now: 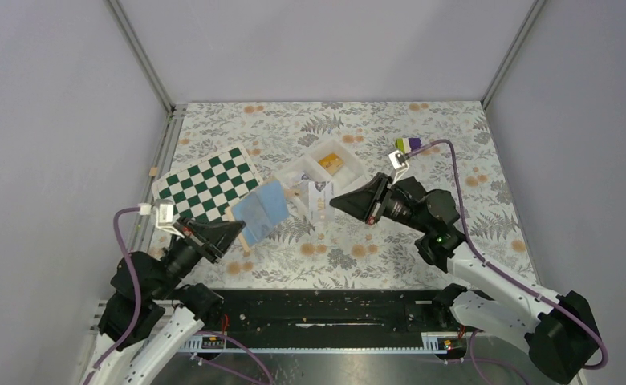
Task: Take the credit cards out of the card holder
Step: Place the credit card in the storage box.
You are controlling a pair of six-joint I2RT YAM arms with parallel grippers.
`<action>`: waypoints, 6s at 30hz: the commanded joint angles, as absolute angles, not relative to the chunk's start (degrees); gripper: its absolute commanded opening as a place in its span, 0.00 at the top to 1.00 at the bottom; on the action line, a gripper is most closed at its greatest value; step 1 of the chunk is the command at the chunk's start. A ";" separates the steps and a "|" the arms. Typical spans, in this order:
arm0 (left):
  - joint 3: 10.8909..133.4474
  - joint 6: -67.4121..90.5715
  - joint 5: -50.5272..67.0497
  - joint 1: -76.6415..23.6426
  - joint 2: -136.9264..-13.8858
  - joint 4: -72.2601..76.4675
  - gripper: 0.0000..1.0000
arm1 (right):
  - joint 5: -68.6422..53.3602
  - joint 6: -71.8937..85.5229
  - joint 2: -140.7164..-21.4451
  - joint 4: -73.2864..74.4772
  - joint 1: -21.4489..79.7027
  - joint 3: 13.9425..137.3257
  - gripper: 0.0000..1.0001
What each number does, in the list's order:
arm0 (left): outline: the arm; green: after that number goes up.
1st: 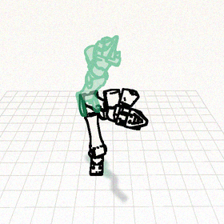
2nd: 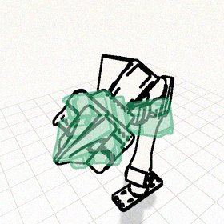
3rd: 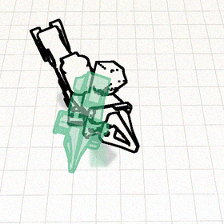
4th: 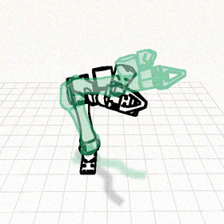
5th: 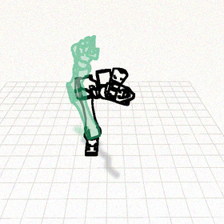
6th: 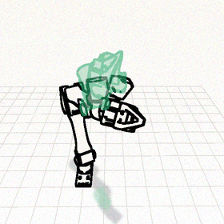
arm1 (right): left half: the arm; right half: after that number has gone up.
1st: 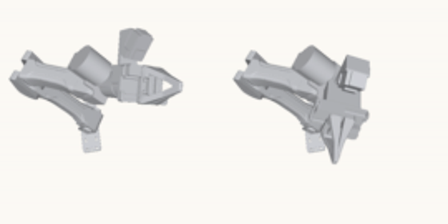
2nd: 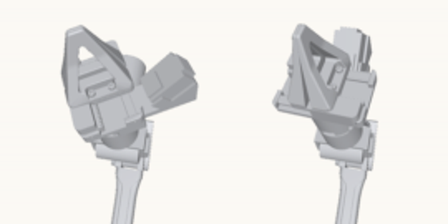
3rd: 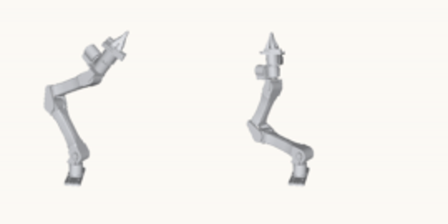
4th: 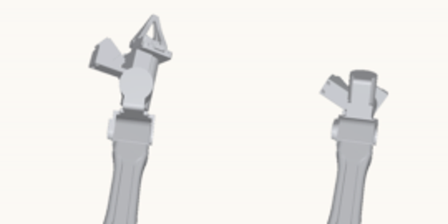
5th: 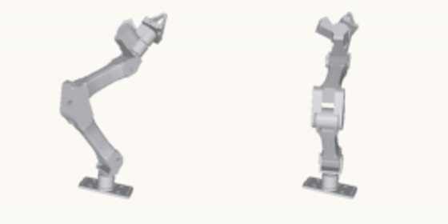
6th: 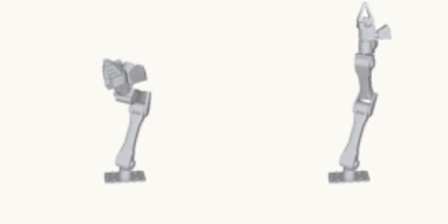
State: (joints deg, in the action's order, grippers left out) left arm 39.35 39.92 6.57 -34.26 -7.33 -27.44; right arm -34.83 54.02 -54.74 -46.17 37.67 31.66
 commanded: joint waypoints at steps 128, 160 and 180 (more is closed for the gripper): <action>42.99 25.66 -19.83 -35.33 6.39 -36.94 1.00 | 37.39 79.60 -110.73 -10.17 49.31 71.43 0.53; 42.89 25.44 -19.64 -35.29 6.75 -36.47 1.00 | 31.35 64.65 -113.79 -1.35 47.82 76.02 0.96; 42.80 24.88 -18.67 -35.42 5.83 -35.57 1.00 | 6.22 8.67 -115.74 10.29 43.40 86.83 1.00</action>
